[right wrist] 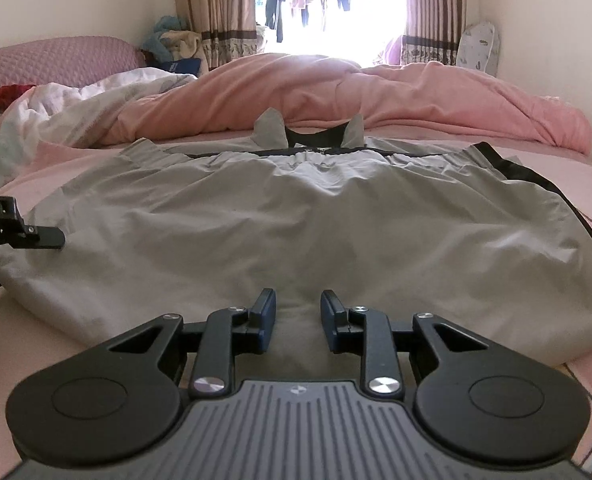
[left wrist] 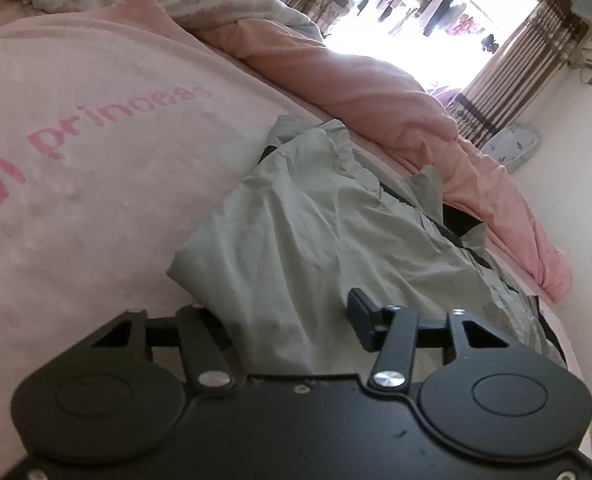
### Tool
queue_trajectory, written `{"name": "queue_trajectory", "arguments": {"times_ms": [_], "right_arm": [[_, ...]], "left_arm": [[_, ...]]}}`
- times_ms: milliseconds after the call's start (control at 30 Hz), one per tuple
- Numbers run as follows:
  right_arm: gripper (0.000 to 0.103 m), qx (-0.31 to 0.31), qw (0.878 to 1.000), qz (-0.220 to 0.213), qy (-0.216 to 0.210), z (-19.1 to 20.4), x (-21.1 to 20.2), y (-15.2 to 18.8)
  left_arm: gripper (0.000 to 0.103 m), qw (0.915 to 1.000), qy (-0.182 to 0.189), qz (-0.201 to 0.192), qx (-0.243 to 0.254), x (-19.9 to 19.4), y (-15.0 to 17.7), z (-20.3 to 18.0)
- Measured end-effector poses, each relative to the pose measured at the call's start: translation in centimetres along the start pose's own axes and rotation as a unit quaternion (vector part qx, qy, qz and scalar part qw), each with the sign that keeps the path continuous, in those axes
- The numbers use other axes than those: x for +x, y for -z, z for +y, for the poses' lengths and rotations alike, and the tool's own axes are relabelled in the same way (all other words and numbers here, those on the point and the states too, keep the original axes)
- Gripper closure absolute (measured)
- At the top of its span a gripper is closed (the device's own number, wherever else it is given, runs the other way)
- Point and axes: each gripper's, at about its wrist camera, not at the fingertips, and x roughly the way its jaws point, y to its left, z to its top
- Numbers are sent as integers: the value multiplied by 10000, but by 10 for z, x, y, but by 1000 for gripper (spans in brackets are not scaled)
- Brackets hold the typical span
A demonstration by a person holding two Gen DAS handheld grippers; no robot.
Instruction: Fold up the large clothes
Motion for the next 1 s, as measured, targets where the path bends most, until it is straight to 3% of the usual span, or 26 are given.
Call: {"name": "queue_trajectory", "arguments": {"times_ms": [67, 200, 367, 433, 567, 667, 733, 833, 867, 933, 1000], "right_arm": [[70, 19, 10000, 5, -38, -2, 1, 0], [69, 52, 9999, 20, -118, -6, 2, -1], [69, 219, 9992, 126, -318, -15, -4, -7], [69, 439, 9983, 189, -339, -27, -13, -12], [69, 854, 9959, 212, -189, -61, -32, -12], [69, 1154, 9931, 182, 39, -94, -44, -6], [69, 1317, 9909, 134, 241, -116, -54, -2], [69, 1558, 9861, 59, 579, -146, -69, 4], [69, 1635, 9842, 48, 680, -155, -74, 7], [69, 1774, 9800, 45, 900, -169, -82, 13], [69, 1839, 9774, 83, 1041, -180, -86, 20]], "left_arm": [[65, 10000, -62, 37, -1, 2, -1, -1], [71, 9998, -186, 77, -31, 4, -3, -4], [87, 9995, -278, -63, 162, -3, -10, -22], [94, 9995, -114, -193, 232, -11, -16, -35], [95, 9983, 392, -313, 283, -22, -25, -68], [96, 9938, 975, -369, 382, -25, -24, -105], [97, 9877, 1439, -372, 483, -25, -18, -139], [100, 9646, 2498, -370, 759, -26, -1, -196], [100, 9588, 2666, -360, 916, -23, 9, -216], [101, 9442, 3013, 33, 1329, 0, 36, -255], [101, 9375, 3100, 769, 1382, 41, 71, -279]]}}
